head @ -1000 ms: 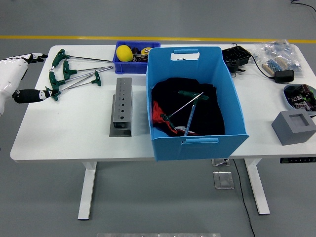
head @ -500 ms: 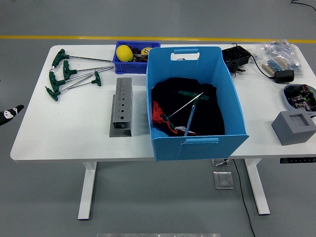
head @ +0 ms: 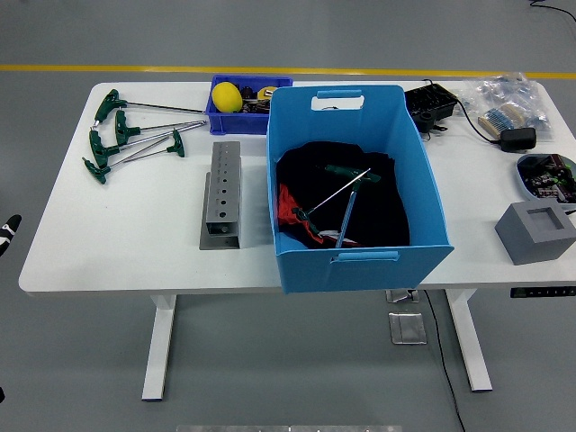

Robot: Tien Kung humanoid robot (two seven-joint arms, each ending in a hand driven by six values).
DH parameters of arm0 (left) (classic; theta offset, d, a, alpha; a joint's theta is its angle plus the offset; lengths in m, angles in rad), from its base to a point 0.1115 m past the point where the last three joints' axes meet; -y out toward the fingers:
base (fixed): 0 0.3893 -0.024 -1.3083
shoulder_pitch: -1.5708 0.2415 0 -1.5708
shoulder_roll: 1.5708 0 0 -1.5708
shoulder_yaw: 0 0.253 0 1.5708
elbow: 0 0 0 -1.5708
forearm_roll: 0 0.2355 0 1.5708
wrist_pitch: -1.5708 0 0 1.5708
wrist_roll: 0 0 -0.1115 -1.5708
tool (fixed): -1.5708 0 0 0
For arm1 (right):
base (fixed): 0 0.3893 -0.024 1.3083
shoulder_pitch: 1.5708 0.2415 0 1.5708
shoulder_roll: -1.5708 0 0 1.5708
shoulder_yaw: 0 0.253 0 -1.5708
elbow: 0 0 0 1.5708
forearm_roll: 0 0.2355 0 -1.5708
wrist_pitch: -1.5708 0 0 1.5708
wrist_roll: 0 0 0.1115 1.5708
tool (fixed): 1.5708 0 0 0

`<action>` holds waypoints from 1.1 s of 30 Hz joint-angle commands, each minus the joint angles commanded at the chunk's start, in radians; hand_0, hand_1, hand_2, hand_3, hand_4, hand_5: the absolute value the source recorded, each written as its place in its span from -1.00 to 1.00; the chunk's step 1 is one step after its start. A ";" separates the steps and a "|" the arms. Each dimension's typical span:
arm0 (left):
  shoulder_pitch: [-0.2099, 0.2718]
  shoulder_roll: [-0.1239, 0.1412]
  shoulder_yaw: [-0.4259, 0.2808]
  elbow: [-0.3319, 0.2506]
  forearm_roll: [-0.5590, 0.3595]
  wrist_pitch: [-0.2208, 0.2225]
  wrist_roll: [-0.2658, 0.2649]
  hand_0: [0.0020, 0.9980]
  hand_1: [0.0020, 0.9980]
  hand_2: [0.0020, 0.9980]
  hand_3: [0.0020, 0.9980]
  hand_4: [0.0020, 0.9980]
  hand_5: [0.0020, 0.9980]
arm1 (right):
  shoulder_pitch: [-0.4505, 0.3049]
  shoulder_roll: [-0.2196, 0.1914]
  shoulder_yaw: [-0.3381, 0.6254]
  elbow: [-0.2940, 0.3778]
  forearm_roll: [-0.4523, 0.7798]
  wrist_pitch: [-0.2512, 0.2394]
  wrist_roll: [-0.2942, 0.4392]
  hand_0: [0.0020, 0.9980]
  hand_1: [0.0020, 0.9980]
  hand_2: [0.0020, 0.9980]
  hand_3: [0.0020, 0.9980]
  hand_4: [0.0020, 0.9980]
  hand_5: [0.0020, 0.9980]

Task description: Lift tool from toolbox,place it in box,lift tool from toolbox,place it in box

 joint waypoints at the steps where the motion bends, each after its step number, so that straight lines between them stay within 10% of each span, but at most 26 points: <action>1: 0.000 0.002 0.024 0.002 -0.039 0.007 -0.004 0.56 0.50 0.64 0.55 0.78 0.23 | 0.000 0.000 -0.001 0.000 0.001 0.000 0.000 0.24 0.21 0.37 0.06 0.55 0.14; 8: -0.048 -0.001 0.241 0.009 -0.336 0.062 -0.074 0.56 0.51 0.64 0.43 0.72 0.19 | 0.003 -0.001 -0.005 0.000 0.009 -0.001 0.002 0.24 0.21 0.37 0.06 0.55 0.13; 20: -0.115 0.018 0.215 0.025 -0.841 0.066 -0.034 0.44 0.43 0.54 0.36 0.67 0.14 | 0.008 -0.005 -0.025 0.000 0.038 -0.002 0.007 0.24 0.21 0.37 0.06 0.55 0.13; 24: -0.113 0.009 0.193 0.019 -0.836 0.044 -0.008 0.44 0.43 0.54 0.36 0.67 0.14 | 0.009 -0.005 -0.025 0.000 0.040 -0.003 0.007 0.24 0.21 0.37 0.06 0.55 0.13; 25: -0.113 0.007 0.190 0.018 -0.829 0.037 -0.004 0.08 0.31 0.45 0.35 0.68 0.15 | 0.009 -0.006 -0.025 0.000 0.039 -0.003 0.007 0.24 0.21 0.37 0.06 0.55 0.13; 33: -0.111 0.008 0.197 0.018 -0.788 0.041 0.010 -0.21 0.16 0.33 0.34 0.68 0.16 | 0.011 -0.007 -0.031 0.000 0.049 -0.003 0.009 0.24 0.21 0.37 0.06 0.55 0.13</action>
